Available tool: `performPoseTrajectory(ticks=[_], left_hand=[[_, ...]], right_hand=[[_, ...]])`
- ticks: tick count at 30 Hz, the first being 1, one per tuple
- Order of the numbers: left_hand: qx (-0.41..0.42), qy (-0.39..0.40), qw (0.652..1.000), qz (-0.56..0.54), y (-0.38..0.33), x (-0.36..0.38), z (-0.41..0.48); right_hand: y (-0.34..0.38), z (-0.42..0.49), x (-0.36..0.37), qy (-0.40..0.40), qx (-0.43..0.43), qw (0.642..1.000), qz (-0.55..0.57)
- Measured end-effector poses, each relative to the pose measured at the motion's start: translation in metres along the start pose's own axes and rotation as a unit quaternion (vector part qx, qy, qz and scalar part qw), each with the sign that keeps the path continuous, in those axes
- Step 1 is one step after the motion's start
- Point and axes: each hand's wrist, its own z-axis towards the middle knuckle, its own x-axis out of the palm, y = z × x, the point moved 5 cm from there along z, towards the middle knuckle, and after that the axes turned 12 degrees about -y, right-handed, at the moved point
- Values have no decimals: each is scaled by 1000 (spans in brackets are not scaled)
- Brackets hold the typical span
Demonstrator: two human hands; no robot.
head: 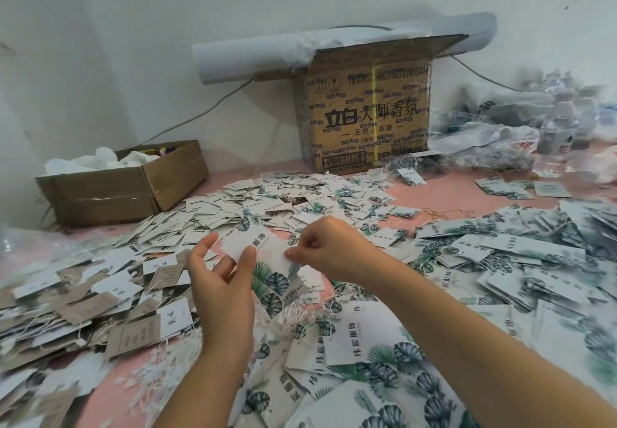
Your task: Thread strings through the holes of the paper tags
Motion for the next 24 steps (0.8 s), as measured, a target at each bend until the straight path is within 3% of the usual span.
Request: performPoseTrajectory(ticks=[4, 9, 16, 24], left_hand=[[8, 6, 1000, 13, 2, 0, 1], [18, 24, 999, 31, 4, 2, -1], [1, 45, 998, 35, 1, 7, -5], [13, 85, 996, 31, -5, 12, -12]], right_hand=[[1, 1, -7, -9, -3, 1000, 6], [2, 2, -25, -73, 9, 991, 111], [8, 0, -27, -83, -15, 972, 221], [18, -3, -27, -72, -55, 978, 185]])
